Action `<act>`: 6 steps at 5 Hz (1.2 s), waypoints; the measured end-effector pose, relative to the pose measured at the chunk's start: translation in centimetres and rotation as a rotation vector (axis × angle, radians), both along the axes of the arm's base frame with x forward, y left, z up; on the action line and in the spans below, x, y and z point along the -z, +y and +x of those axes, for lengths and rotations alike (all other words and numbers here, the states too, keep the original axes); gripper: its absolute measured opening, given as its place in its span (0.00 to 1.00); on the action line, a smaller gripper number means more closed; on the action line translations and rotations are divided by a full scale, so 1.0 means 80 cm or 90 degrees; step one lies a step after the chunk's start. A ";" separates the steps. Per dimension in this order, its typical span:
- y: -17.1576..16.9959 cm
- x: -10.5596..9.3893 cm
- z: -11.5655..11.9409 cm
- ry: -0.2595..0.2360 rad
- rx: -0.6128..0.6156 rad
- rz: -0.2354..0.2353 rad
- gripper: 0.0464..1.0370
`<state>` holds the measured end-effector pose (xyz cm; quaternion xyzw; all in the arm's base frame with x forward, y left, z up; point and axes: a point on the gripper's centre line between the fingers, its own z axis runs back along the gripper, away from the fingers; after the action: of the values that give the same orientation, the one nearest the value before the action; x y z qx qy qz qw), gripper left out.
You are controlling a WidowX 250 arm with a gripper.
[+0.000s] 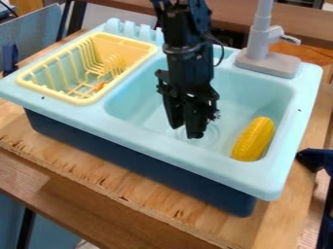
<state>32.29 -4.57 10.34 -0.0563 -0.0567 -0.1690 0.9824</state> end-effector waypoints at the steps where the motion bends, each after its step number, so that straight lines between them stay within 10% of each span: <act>1: 0.013 0.001 -0.001 0.009 -0.027 0.010 0.40; 3: 0.036 0.039 0.021 0.081 -0.045 0.026 0.40; 6: 0.066 0.039 0.039 0.091 -0.088 0.053 0.48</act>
<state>35.39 0.70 7.20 -0.0233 0.0167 -0.0988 0.9947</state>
